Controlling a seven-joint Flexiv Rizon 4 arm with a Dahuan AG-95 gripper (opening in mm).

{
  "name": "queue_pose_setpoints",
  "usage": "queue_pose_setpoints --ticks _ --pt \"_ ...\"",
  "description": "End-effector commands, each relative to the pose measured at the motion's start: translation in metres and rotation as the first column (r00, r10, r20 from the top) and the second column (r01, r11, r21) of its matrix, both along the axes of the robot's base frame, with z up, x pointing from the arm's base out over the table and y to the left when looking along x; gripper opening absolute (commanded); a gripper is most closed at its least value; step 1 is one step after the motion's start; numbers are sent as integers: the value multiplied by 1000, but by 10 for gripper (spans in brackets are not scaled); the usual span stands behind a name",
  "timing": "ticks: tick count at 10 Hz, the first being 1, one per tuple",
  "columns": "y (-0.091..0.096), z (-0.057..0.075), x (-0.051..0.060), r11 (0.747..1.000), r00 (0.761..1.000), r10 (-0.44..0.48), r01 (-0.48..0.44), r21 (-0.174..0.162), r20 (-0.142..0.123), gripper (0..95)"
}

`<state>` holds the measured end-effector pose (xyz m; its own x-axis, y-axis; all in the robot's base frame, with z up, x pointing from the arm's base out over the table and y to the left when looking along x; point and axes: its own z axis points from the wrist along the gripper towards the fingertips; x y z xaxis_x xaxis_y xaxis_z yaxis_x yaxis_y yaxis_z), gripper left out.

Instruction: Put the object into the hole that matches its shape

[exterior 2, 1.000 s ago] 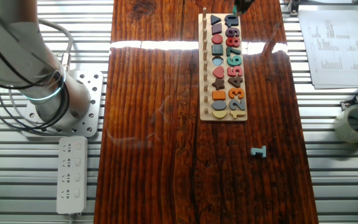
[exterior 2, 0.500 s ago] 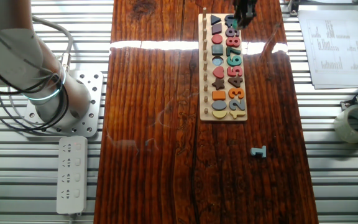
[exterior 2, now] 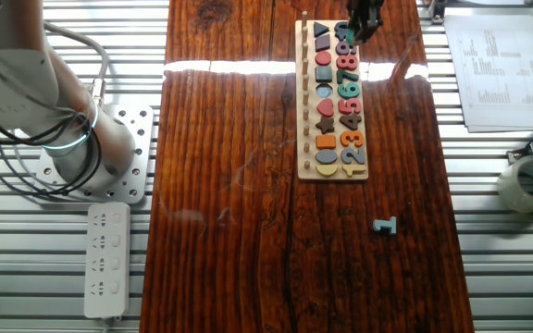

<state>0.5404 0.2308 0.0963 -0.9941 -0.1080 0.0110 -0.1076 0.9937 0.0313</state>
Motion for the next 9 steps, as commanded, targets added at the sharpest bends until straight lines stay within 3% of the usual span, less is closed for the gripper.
queue_pose_setpoints --ticks 1,3,6,9 --pt "0 0 -1 981 981 -194 194 -10 9 0" --pt "-9 -2 -5 979 980 -201 201 -13 8 0" --pt "-64 -1 -16 991 991 -134 134 -6 -18 0" --pt "-88 -8 -33 996 996 -87 87 9 -13 0"
